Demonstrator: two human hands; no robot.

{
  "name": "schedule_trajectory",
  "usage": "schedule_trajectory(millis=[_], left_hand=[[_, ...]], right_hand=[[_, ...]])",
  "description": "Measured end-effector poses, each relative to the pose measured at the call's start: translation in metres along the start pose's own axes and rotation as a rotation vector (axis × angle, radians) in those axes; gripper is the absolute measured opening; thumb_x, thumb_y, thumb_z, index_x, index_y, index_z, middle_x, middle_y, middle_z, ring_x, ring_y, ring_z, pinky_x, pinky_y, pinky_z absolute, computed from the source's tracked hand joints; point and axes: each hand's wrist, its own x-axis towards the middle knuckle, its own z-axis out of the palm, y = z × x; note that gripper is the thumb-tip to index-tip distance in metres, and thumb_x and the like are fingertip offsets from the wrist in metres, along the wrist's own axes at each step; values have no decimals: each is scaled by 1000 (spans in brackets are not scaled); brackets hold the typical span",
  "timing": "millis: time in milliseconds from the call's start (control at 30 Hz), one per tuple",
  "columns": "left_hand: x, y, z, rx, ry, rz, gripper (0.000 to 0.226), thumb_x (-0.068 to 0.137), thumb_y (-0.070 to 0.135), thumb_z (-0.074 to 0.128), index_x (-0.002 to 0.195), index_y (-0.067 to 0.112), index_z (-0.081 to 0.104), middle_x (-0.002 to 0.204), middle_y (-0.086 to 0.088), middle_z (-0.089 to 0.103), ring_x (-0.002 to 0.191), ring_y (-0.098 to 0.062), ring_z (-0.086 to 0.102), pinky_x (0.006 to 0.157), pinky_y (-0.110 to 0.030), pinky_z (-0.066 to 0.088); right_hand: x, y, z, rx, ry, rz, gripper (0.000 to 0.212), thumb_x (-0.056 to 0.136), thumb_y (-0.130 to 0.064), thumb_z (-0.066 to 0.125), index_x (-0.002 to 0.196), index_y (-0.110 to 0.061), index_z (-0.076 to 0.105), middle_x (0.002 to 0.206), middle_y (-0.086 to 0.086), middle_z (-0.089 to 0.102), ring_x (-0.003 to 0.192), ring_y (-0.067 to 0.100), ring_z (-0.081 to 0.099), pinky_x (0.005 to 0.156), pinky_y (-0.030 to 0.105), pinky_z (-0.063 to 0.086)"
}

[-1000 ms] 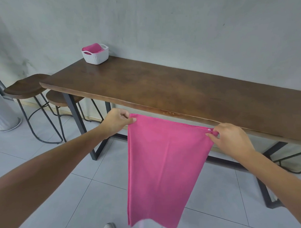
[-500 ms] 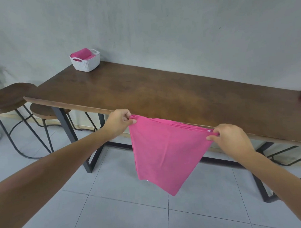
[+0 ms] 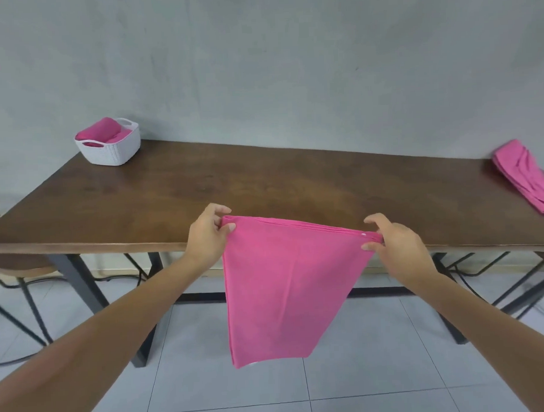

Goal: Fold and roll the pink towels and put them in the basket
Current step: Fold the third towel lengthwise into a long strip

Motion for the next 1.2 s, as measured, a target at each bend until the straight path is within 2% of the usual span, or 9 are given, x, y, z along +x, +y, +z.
schedule_trajectory(millis=[133, 300, 400, 533, 633, 733, 867, 1033, 1200], left_hand=[[17, -7, 9, 16, -10, -13, 11, 93, 9, 61, 86, 16, 66, 81, -7, 68, 74, -29, 64, 69, -40, 55], [42, -15, 28, -271, -6, -123, 9, 97, 3, 59, 90, 2, 63, 91, -21, 67, 78, -21, 66, 75, -38, 62], [59, -21, 44, -395, 20, -187, 9, 97, 0, 58, 90, -5, 60, 89, -16, 61, 82, -22, 63, 77, -36, 61], [81, -17, 68, -451, 99, -233, 16, 98, 0, 58, 82, 2, 60, 88, -11, 62, 74, -13, 66, 80, -35, 60], [102, -19, 89, -450, 139, -261, 14, 98, 2, 58, 86, -6, 58, 87, -12, 60, 65, -4, 68, 81, -38, 60], [123, -24, 109, -410, 183, -325, 19, 99, 5, 58, 88, -10, 54, 77, -6, 54, 60, -2, 67, 81, -38, 59], [142, -29, 138, -301, 268, -388, 28, 101, 9, 55, 76, 11, 42, 69, 5, 42, 74, -4, 71, 54, -23, 38], [152, -49, 172, -188, 327, -366, 26, 102, 10, 52, 77, 18, 50, 69, 4, 54, 75, -8, 70, 66, -26, 41], [174, -62, 187, -104, 361, -291, 17, 102, 10, 51, 91, 20, 59, 78, 3, 64, 73, -3, 68, 63, -5, 40]], right_hand=[[15, -5, 12, 231, 103, 169, 13, 92, -25, 70, 85, -15, 64, 79, 0, 67, 79, 23, 64, 72, 37, 49], [36, -18, 28, 884, 111, 399, 12, 103, -13, 53, 94, -7, 49, 63, 7, 68, 60, 27, 73, 55, 29, 55], [58, -17, 43, 1052, 196, 438, 4, 104, -8, 50, 100, -5, 52, 72, 16, 68, 57, 25, 72, 63, 32, 61], [93, -11, 59, 1140, 302, 503, 13, 103, -4, 49, 91, -8, 53, 78, 14, 56, 61, 24, 74, 62, 27, 57], [119, -8, 72, 1209, 359, 548, 13, 106, -6, 44, 94, -8, 49, 76, 14, 67, 65, 23, 75, 73, 30, 57], [142, -4, 91, 1210, 387, 531, 18, 106, -4, 37, 94, -13, 47, 76, 17, 69, 71, 30, 75, 73, 30, 57], [171, 8, 129, 1143, 432, 523, 23, 108, -9, 36, 90, -20, 46, 59, -2, 64, 66, 26, 70, 84, 42, 57], [198, 27, 172, 1087, 404, 550, 15, 108, -11, 37, 98, -15, 48, 65, 8, 66, 55, 9, 67, 76, 36, 52], [230, 44, 194, 1073, 382, 497, 16, 107, -11, 40, 97, -19, 51, 61, 3, 67, 60, 19, 70, 79, 42, 57]])
